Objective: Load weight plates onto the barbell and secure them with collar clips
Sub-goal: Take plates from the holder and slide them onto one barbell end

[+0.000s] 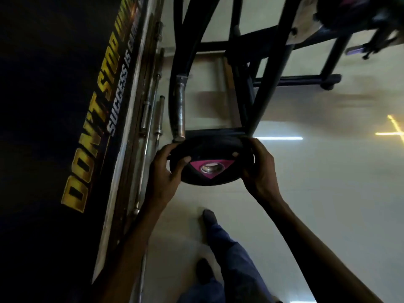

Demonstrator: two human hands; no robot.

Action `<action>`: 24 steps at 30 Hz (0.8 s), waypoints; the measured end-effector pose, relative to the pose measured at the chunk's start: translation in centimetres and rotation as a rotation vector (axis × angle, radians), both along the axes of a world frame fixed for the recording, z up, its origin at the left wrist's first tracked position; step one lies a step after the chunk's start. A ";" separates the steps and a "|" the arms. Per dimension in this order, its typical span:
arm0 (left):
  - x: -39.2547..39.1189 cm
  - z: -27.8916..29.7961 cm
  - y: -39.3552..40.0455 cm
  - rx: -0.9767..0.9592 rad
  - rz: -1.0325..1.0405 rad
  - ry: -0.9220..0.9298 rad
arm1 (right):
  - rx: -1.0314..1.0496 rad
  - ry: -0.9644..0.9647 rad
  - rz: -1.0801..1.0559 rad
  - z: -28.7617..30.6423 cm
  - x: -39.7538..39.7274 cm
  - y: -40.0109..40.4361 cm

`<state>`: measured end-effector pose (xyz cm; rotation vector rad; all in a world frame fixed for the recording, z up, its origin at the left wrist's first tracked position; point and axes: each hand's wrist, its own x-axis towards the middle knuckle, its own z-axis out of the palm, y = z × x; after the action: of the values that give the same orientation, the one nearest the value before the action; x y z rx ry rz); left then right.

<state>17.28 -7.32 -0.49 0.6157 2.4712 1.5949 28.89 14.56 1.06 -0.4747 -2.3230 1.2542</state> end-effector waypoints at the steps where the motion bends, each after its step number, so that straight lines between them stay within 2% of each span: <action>1: 1.0 1.0 0.7 0.020 -0.007 0.013 | 0.006 0.023 -0.024 1.4 1.3 0.4; 5: 4.4 5.4 3.8 0.091 -0.081 0.069 | 0.050 0.103 -0.105 6.7 6.4 2.2; 14: 7.7 12.3 13.2 0.165 -0.237 0.106 | 0.077 0.237 -0.310 12.4 12.8 8.6; 24: 11.4 17.7 25.4 0.246 -0.319 0.162 | 0.171 0.344 -0.377 17.9 17.2 19.6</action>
<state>28.65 18.11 17.24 1.1519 2.1493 1.7861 46.12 34.21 18.92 -0.5569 -1.9202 0.8718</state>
